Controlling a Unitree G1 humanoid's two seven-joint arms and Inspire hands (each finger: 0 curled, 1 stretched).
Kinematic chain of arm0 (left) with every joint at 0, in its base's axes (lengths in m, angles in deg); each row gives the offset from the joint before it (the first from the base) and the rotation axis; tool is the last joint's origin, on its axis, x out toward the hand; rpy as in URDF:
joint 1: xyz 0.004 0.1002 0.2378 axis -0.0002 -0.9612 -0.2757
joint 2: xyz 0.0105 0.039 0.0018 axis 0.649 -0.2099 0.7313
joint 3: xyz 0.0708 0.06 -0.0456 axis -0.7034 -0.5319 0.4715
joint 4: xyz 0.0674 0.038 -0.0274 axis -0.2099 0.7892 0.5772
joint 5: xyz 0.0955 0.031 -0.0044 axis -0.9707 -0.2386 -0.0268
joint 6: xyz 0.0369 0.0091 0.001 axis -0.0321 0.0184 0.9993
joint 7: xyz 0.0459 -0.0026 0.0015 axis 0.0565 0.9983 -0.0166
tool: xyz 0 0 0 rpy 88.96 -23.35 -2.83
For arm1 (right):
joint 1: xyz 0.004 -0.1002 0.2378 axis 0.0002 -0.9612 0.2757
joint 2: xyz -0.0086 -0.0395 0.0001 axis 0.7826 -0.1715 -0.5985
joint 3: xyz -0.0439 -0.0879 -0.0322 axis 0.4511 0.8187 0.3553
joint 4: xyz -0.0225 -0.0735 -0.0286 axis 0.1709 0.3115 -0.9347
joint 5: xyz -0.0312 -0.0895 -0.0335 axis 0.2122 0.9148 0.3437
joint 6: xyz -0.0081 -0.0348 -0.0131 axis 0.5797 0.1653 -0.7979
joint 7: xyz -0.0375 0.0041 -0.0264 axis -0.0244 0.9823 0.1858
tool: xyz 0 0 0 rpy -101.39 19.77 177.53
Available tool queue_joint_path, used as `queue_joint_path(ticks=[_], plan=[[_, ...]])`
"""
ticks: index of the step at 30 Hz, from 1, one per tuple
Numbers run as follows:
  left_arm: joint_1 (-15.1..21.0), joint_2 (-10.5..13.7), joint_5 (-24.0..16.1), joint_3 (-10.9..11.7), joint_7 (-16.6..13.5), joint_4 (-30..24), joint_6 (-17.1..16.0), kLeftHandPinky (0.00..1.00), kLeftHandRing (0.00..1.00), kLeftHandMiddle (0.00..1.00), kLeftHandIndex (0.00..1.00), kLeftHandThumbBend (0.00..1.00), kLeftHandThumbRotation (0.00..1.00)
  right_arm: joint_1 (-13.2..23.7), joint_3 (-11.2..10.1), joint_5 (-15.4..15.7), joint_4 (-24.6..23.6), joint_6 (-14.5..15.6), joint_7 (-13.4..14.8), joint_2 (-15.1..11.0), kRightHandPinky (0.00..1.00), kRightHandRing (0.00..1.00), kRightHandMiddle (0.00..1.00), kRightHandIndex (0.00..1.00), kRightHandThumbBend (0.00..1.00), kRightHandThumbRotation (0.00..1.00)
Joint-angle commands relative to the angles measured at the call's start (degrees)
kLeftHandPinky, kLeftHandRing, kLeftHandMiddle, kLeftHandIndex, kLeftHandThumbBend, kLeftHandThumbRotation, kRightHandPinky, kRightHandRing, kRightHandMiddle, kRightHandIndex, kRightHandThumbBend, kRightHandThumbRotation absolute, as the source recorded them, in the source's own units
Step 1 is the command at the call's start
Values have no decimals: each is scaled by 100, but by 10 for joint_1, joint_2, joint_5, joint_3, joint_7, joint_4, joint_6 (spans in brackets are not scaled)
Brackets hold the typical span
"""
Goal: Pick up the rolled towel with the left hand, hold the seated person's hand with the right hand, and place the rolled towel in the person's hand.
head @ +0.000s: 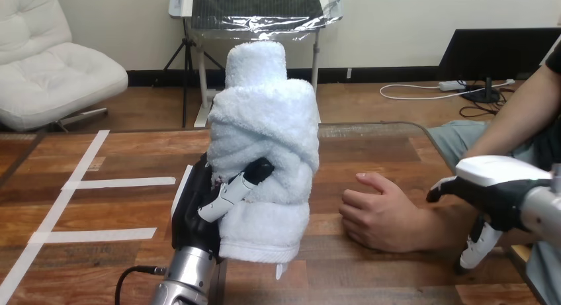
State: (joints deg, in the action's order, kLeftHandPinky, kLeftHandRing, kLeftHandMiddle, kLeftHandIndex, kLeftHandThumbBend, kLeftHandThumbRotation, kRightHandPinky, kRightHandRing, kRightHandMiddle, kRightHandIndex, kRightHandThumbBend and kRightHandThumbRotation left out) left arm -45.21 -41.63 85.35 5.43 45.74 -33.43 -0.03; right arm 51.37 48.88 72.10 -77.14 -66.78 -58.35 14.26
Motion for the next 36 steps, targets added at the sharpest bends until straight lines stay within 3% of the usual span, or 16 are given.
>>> queue_joint_path(ticks=[1, 16, 36], plan=[[17, -56, 12, 0, 5, -45, -5, 23, 28, 35, 44, 82, 11, 53, 14, 6, 24, -8, 3, -13, 88, 92, 92, 87, 80, 2], [14, -53, 24, 2, 13, -49, -1, 23, 28, 35, 44, 80, 10, 86, 45, 22, 89, -31, 10, -13, 89, 92, 94, 88, 78, 7], [12, -50, 22, 2, 13, -52, 1, 23, 29, 35, 44, 78, 10, 115, 81, 40, 140, -7, -10, -7, 90, 92, 93, 89, 73, 14]])
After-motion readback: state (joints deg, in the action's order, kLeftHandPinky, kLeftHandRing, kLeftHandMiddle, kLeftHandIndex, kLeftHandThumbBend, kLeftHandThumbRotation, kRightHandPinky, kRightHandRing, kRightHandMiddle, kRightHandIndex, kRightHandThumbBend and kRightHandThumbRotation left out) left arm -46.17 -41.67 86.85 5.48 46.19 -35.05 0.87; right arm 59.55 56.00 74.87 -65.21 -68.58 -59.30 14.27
